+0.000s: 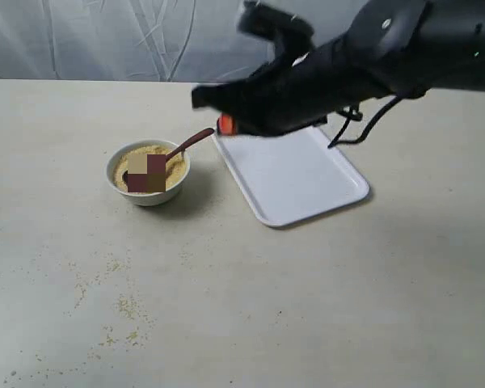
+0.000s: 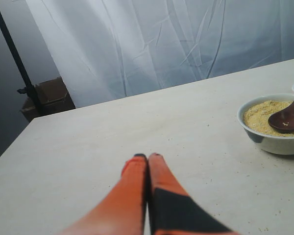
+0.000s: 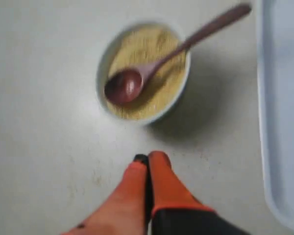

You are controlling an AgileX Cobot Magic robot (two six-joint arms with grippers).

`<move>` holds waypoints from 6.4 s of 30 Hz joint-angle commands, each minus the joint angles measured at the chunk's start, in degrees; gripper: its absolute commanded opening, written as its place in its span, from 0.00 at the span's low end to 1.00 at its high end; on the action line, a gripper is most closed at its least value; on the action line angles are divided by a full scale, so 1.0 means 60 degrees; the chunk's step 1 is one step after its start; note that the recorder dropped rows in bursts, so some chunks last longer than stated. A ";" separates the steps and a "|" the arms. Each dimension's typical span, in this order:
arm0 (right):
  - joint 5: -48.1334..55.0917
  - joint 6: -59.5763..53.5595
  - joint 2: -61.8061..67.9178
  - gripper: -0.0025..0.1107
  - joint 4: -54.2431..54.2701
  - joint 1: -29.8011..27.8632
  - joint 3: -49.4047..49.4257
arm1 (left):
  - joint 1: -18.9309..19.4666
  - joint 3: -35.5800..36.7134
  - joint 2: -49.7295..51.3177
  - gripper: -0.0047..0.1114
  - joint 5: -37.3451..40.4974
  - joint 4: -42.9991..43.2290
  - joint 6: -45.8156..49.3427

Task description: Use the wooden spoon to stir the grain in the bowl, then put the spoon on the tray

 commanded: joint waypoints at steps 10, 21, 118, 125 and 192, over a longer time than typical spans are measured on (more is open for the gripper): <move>-0.0636 -0.6926 0.0276 0.02 0.9507 0.0011 0.1835 | -0.0004 0.0029 -0.0044 0.04 -0.0057 -0.0028 -0.0010; -0.3042 -0.2839 -0.0071 0.01 0.0113 -0.0369 0.0917 | -0.0004 0.0029 -0.0044 0.04 -0.0057 -0.0028 -0.0010; -0.9289 1.8445 0.5818 0.49 -1.1312 -0.0143 -0.1487 | -0.0004 0.0029 -0.0044 0.04 -0.0057 -0.0028 -0.0010; -0.9543 1.8540 0.6093 0.49 -1.1180 -0.0143 -0.2040 | -0.0004 0.0029 -0.0044 0.04 -0.0057 -0.0028 -0.0010; -1.2968 0.2493 0.5755 0.02 -0.5430 0.2585 -0.2891 | -0.0004 0.0029 -0.0044 0.04 -0.0057 -0.0028 -0.0010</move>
